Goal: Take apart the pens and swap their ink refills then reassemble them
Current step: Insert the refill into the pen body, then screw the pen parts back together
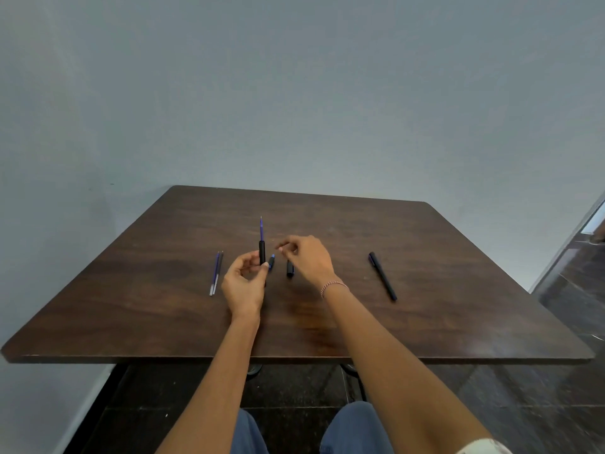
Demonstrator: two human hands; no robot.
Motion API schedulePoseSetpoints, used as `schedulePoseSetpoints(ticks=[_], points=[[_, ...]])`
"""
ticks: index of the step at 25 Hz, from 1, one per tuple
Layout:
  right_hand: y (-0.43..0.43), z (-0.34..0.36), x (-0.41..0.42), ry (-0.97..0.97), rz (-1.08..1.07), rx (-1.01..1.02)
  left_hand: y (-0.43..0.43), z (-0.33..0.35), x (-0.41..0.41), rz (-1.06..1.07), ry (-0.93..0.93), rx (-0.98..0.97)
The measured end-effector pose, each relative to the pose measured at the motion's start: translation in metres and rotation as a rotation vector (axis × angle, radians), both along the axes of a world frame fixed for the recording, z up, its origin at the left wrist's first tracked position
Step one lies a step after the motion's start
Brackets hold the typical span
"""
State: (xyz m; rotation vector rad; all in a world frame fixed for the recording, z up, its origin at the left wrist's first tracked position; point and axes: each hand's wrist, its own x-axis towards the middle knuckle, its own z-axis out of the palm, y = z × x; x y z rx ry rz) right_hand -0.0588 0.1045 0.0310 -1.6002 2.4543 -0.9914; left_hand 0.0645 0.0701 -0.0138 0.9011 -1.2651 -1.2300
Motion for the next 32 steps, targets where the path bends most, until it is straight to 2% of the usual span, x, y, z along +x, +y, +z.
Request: schedulePoseSetpoints(ticks=[3, 7, 11, 15, 18, 22, 28, 32], points=[[-0.021, 0.001, 0.011, 0.166, 0.021, 0.198, -0.001, -0.001, 0.0, -0.002, 0.01, -0.008], [-0.035, -0.001, 0.024, 0.362, -0.017, 0.323, -0.002, -0.002, 0.0, -0.012, 0.007, -0.01], [-0.037, 0.0, 0.028, 0.399, -0.062, 0.336, -0.002, -0.003, 0.001, -0.02, 0.0, 0.0], [-0.037, 0.0, 0.029, 0.353, -0.077, 0.314, -0.001, -0.003, 0.001, -0.019, -0.007, 0.007], [-0.039, 0.002, 0.028, 0.268, -0.098, 0.29, -0.001, -0.003, 0.001, -0.018, 0.0, 0.006], [-0.037, 0.004, 0.02, 0.036, -0.153, 0.182, -0.003, -0.005, 0.0, -0.015, 0.001, -0.002], [-0.009, -0.004, -0.007, -0.455, -0.211, -0.207, 0.0, -0.006, -0.003, -0.085, -0.144, -0.194], [0.021, -0.019, -0.02, -0.706, -0.299, -0.484, 0.003, -0.004, -0.004, -0.131, -0.205, -0.262]])
